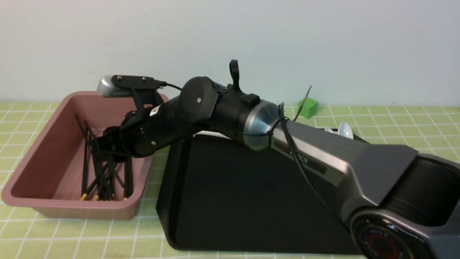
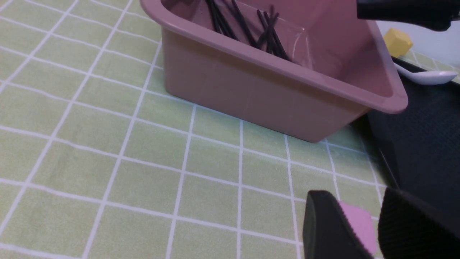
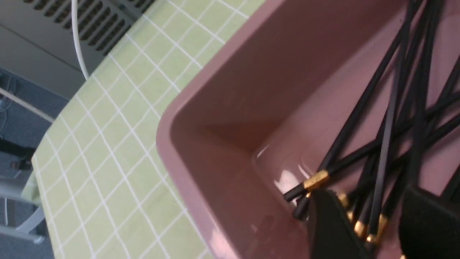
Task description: On green tablecloth take chopsticks from black tray and put them in box.
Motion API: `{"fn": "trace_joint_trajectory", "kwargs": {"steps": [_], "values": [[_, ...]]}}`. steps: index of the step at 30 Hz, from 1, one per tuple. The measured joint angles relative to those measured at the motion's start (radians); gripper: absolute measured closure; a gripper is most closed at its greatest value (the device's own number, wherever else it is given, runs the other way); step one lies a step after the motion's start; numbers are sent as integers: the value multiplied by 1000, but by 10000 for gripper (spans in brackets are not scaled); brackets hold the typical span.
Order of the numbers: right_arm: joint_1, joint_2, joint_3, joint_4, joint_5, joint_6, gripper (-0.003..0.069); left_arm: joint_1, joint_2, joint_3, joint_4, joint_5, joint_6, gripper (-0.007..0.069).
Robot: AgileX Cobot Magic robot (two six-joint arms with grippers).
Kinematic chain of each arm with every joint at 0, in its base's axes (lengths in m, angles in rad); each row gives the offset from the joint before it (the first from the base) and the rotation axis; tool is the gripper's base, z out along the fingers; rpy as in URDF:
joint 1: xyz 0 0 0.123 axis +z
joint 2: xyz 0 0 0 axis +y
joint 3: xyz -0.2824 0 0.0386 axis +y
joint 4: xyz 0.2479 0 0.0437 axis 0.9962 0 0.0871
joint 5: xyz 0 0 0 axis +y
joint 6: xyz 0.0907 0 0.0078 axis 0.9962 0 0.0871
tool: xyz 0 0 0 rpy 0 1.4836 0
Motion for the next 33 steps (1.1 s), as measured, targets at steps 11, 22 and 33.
{"fn": "trace_joint_trajectory", "kwargs": {"steps": [11, 22, 33], "values": [[-71, -233, -86, -180, 550, -42, 671, 0, 0, 0, 0, 0, 0, 386], [-134, -622, -32, -530, 594, 196, 667, 0, 0, 0, 0, 0, 0, 386], [-134, -1181, 640, -704, 569, 309, 663, 0, 0, 0, 0, 0, 0, 386]]}}
